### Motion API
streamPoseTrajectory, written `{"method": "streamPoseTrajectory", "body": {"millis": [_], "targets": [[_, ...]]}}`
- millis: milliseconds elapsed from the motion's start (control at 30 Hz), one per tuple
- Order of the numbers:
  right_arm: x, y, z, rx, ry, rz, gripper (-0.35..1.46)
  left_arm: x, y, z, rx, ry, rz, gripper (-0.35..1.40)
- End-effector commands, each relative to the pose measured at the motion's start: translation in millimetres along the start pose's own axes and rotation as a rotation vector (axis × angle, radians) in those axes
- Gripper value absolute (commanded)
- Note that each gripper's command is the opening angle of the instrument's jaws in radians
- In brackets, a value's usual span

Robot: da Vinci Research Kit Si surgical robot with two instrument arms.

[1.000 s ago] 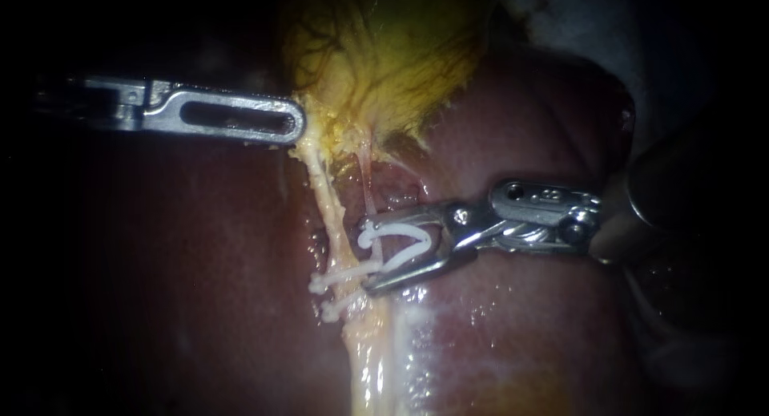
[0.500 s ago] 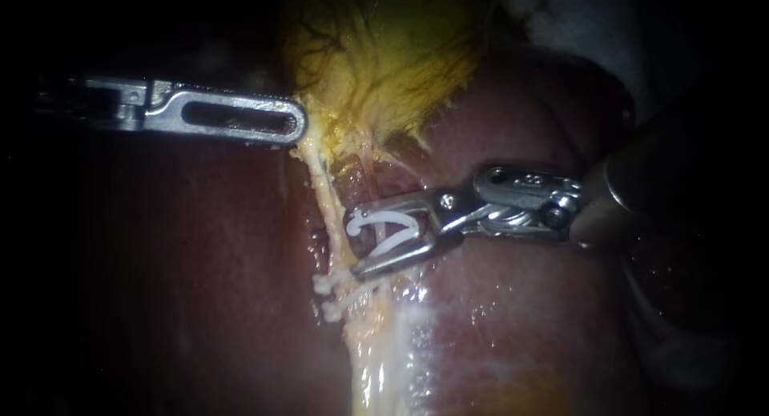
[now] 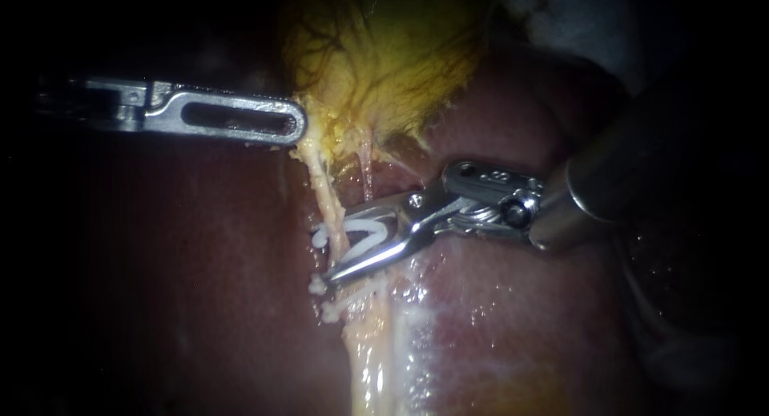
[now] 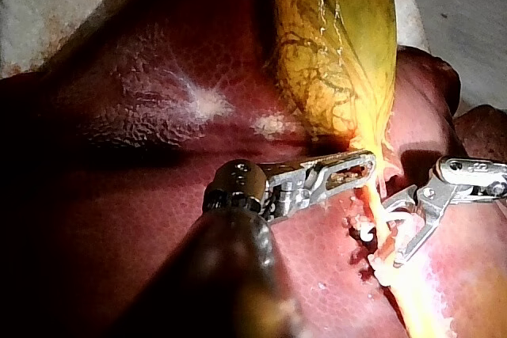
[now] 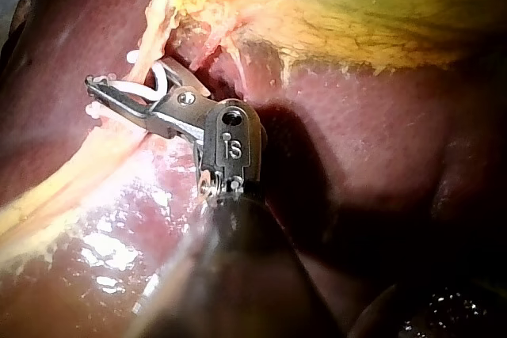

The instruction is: Clipping third clip left tube

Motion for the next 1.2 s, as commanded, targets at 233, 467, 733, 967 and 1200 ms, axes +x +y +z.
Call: {"method": "streamPoseTrajectory", "body": {"millis": [233,467,733,967,1200], "targets": [[0.1,-0.2,1.1,0.081,0.033,0.032,0.49,0.0,0.0,0.0,0.000,0.000,0.000,-0.35],[0.6,-0.6,2.4,0.129,0.066,0.040,0.49,0.0,0.0,-0.1,0.001,0.001,0.000,-0.35],[2.1,-0.5,2.4,0.140,0.085,0.048,0.49,0.0,0.1,-0.1,0.001,0.001,0.000,-0.35],[3.4,-0.1,2.1,0.146,0.111,0.057,0.48,0.0,0.1,-0.2,0.001,0.001,0.000,-0.35],[3.9,0.0,2.4,0.135,0.124,0.061,0.47,0.0,0.1,-0.2,0.003,-0.001,0.000,-0.35]]}}
